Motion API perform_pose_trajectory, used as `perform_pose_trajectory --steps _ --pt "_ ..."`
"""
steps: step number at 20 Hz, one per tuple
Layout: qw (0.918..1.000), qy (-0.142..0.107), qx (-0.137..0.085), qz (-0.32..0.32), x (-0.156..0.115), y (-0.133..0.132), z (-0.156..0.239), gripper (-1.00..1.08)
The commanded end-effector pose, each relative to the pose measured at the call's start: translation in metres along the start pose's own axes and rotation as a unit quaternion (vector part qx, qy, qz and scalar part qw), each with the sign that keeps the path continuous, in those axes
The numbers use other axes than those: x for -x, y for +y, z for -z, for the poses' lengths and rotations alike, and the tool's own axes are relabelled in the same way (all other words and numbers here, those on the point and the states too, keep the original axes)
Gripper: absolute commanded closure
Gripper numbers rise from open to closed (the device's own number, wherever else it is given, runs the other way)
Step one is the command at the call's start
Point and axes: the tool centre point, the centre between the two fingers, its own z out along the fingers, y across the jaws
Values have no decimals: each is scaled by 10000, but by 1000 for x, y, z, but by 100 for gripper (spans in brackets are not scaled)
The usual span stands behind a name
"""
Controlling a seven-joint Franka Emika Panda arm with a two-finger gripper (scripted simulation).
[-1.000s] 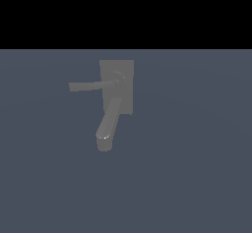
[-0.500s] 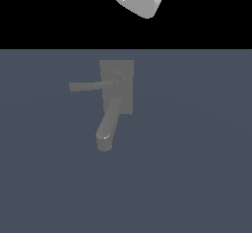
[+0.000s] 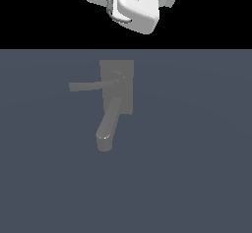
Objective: Turn on the faucet by rotating a designated handle.
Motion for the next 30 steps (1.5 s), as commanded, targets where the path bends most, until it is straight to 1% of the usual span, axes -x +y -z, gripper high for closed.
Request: perform_pose_trajectory --steps 1,5,9,15,20,23,25,28,30 --pt "9998 10 171 107 -7 2 2 108" --pt "9991 15 349 249 -16 3 3 108" --pt "9986 39 449 270 -19 6 5 108" --pt "9983 144 555 47 -12 20 12 108" --pt "9962 303 767 -283 -1 42 25 108" --pt "9929 429 961 -564 10 60 37 108" --pt "9892 522 1125 -783 20 74 47 108" --pt "9808 669 1430 -1147 38 99 67 108" --pt "9729 767 1673 -1402 52 116 83 108"
